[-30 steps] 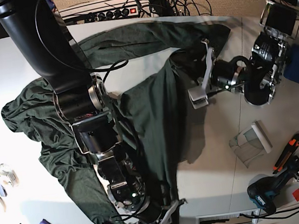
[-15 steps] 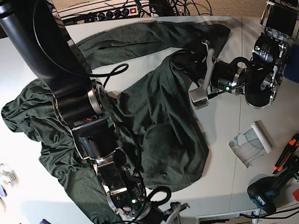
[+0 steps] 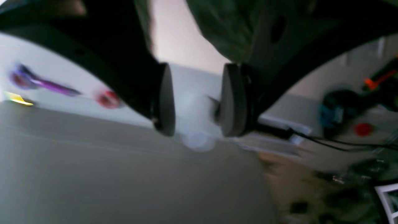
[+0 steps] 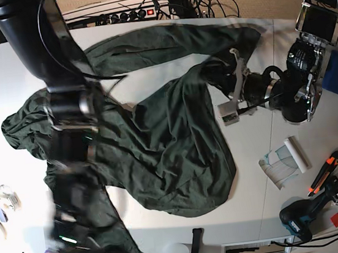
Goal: Layout the t-shirt on the table in an organized manner, then fold the t-shirt properly
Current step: 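Release the shirt and raise both grippers away from it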
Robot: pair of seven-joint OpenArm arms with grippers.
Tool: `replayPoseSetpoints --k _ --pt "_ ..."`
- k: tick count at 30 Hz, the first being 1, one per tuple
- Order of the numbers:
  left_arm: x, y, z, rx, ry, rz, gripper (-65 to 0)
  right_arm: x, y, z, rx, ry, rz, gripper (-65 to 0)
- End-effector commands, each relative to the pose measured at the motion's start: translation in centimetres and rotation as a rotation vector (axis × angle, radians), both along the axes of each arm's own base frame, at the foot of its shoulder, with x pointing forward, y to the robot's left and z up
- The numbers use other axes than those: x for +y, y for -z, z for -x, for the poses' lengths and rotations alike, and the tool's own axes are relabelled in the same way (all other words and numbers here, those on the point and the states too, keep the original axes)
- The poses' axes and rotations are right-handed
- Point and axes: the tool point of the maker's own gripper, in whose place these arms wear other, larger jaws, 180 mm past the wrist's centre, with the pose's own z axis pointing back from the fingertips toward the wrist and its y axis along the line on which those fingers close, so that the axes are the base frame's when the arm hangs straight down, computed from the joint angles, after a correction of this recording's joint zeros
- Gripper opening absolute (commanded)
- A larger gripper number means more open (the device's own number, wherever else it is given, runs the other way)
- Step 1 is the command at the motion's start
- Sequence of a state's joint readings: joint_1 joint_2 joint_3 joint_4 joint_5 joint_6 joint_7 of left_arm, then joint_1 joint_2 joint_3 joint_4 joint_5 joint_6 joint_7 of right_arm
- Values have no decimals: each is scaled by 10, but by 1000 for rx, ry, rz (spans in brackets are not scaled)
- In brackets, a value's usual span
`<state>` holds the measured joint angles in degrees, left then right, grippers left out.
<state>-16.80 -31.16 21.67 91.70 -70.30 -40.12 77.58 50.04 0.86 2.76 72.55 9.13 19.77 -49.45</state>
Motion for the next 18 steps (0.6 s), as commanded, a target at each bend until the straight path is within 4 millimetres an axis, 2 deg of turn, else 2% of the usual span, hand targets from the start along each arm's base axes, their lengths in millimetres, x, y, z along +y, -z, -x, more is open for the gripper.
replayPoseSetpoints --k 1,4,6,8,10,13,18 --pt "-1 -15 -17 -60 -29 30 -650 -13 -31 9 -65 4 10 -406" --pt "8 -7 -35 -156 -81 -35 -650 -73 -18 37 -31 98 79 -408" --pt "19 2 -49 -195 -150 -112 -650 -104 8 49 16 144 89 -408" --pt "32 9 -62 -229 -225 -189 -650 -125 38 61 76 169 94 -408" --pt "42 13 -76 -264 -311 -240 -650 -137 64 75 129 160 84 -408" --pt "59 19 -91 -312 -407 -348 -650 -142 93 97 202 96 44 -409" --pt "93 22 -110 -397 -545 -512 -650 -147 120 134 259 9 -54 -409"
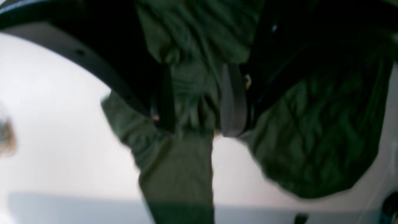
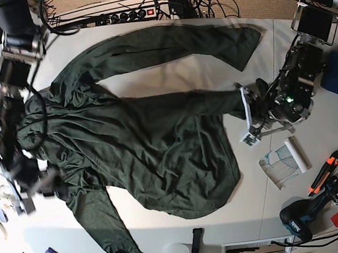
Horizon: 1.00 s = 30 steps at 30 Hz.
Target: Layout the t-shirt on the table in an organized manner, then fold the t-shirt properly
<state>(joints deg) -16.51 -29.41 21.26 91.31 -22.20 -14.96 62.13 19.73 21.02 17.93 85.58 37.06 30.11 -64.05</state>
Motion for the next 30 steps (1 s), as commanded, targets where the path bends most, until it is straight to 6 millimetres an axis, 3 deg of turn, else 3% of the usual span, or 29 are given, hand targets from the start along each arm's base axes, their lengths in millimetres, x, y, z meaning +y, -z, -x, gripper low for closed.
replayPoseSetpoints --k 1,6,9,12,13,14,19,24,27,30 --pt "10 -14 -14 -61 -22 -30 -650 -3 -26 -1 -87 -14 -14 -409" --pt "41 -16 -22 -119 -134 -166 -650 -25 -15 44 -84 4 -78 -410" --pt "38 -12 -20 -124 -162 -158 -638 -37 -3 75 -60 21 -107 -409" --pt "13 -7 -18 -122 -146 -90 -359 -47 7 103 -47 29 -152 -410" --pt "4 -8 -19 -129 -137 -69 -303 -50 9 112 -42 34 -167 -409" --pt "-5 -8 -20 -135 -132 -48 -287 -53 11 120 -32 43 -185 -410" --pt "-37 -26 -29 -211 -99 30 -289 -71 11 158 -26 95 -267 -409" --pt "-64 -72 -39 -370 -51 128 -289 -90 10 182 -37 168 -285 -410" --pt "-87 -94 -33 -403 19 230 -290 -91 23 191 13 188 -274 -409" --pt "-106 -96 -23 -365 86 299 -290 -88 41 195 45 228 -276 -410"
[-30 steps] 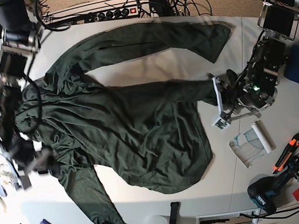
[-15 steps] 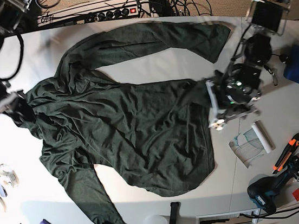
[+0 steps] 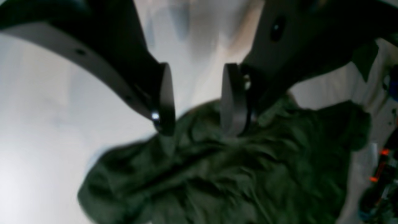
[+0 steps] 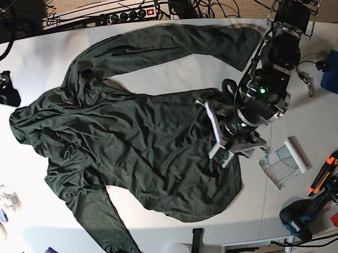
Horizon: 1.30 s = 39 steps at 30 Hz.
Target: Layout the t-shirt on the table in an organized manner, then fold the t-shirt properly
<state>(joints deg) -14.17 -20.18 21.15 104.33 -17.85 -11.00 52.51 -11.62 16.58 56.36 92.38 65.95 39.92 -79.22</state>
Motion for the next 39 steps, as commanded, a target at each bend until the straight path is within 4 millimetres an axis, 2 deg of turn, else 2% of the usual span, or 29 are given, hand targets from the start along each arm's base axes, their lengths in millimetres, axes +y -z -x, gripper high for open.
replayPoseSetpoints --k 1,7,11,17,22,27,36,39 --pt "-3 -15 -8 -42 -3 25 -290 -5 -14 -8 -66 17 20 -410" --pt "-23 1 10 20 57 66 -290 -20 -5 -13 -127 164 98 -410" --pt "-24 9 18 44 57 72 -290 -24 -5 -18 -131 196 108 -410" --pt "-23 10 19 46 57 71 -290 -32 -5 -32 -107 238 142 -410" --pt "-22 10 18 42 54 62 -290 -26 1 -41 -79 228 160 -410" --pt "-20 11 18 42 53 57 -290 -13 18 -49 -11 174 212 -410" --pt "-20 11 18 42 53 57 -290 -15 31 -53 55 192 295 -412" --pt "-20 11 18 42 53 57 -290 -19 31 -51 65 208 313 -465"
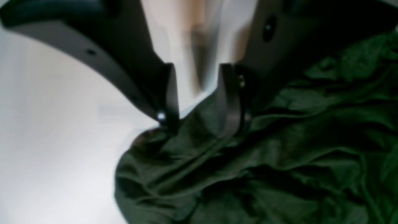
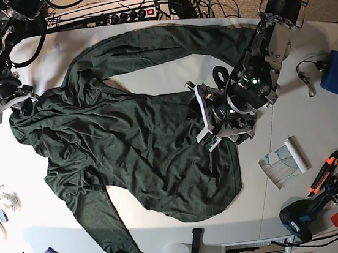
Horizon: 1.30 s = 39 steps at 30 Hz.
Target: Layout the t-shirt on the table in an organized manner, then fold the t-shirt properly
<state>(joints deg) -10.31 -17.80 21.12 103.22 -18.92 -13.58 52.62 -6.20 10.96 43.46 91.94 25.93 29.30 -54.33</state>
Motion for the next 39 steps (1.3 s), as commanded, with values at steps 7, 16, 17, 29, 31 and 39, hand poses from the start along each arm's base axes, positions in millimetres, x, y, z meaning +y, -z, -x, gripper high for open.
replayPoseSetpoints --k 7,16,17,29,31,39 --pt "-1 -15 -9 -48 1 21 -290 -9 -21 -12 -82 5 44 -478" --pt "-1 -15 -9 -49 1 22 -290 -6 5 -12 -39 -3 11 -424" --pt "-1 -15 -9 -48 2 22 -290 -6 9 -13 -30 -13 11 -424" --pt "-1 -15 -9 -48 1 22 -290 4 19 -18 55 -107 34 -562" --pt "-1 -15 -9 -49 1 21 -290 -4 17 -15 82 -110 51 -562" --pt "4 -14 -12 -67 -10 -13 -290 -52 -4 3 147 -45 120 -563"
